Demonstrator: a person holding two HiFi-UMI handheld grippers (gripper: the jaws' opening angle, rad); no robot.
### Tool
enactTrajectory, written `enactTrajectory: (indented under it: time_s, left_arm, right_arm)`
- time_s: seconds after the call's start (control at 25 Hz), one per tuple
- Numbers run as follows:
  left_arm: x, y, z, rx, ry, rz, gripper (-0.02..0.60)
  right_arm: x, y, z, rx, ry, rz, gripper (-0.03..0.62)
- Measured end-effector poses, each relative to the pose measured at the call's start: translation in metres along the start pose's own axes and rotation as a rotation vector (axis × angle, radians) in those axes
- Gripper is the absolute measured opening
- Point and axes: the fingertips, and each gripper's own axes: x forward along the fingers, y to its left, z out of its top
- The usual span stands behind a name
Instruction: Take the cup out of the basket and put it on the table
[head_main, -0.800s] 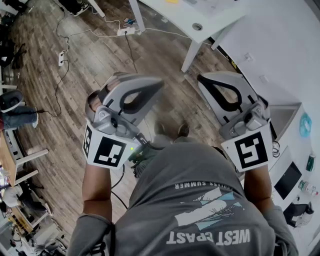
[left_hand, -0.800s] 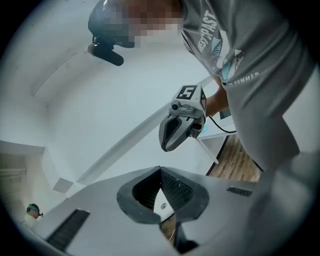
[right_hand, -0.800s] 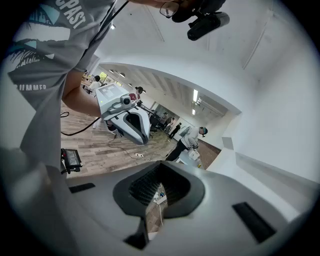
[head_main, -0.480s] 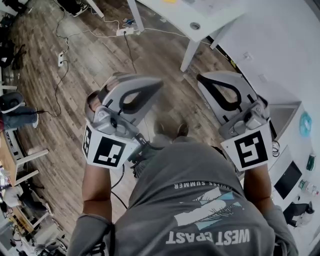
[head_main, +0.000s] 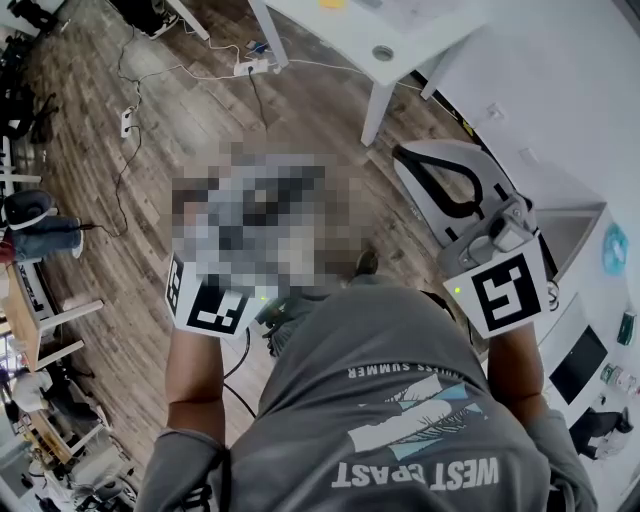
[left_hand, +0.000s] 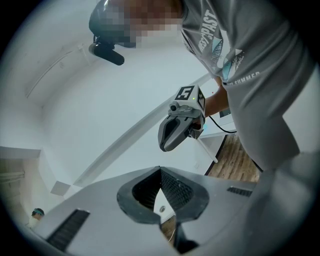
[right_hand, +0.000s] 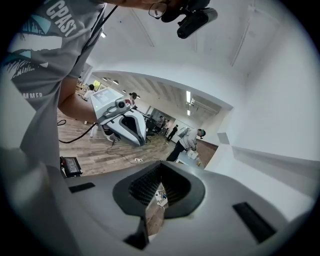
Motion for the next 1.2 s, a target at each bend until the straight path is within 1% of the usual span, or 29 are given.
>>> enactTrajectory:
  time_s: [0.2,0.32,0.44,0.56,0.68,0.92,1.2]
  left_arm:
    - [0.021,-0.004,0.008,0.019,0.013,-0.004,0.008]
    - [0.032,-0.006,0.007,0.017,0.03,-0.008,0.008]
    - [0.039,-0.003,0.003,0.008,0.036,-0.014,0.008]
    - [0.044,0.01,-0.004,0.001,0.026,-0.012,0.008]
    - [0.05,0.027,-0.015,0.003,-0.006,-0.007,0.008]
    - [0.065,0.064,-0.042,0.007,-0.045,-0.029,0.008]
    - [0.065,0.101,-0.073,0.02,-0.079,-0.055,0.008]
  right_arm:
    - [-0.012,-0.013,-0.012,-0.01,-0.015,-0.004,0.011]
    - [-0.016,-0.022,-0.022,-0.012,-0.015,-0.011,0.011]
    - [-0.015,-0.03,-0.03,0.009,-0.007,-0.012,0.011]
    - [-0.004,-0.039,-0.031,-0.01,-0.002,-0.016,0.011]
    - [0.016,-0.053,-0.036,-0.025,0.021,-0.033,0.011]
    - [0.051,-0.078,-0.04,-0.024,0.06,-0.058,0.011]
    - [0.093,-0.098,-0.035,-0.03,0.089,-0.088,0.011]
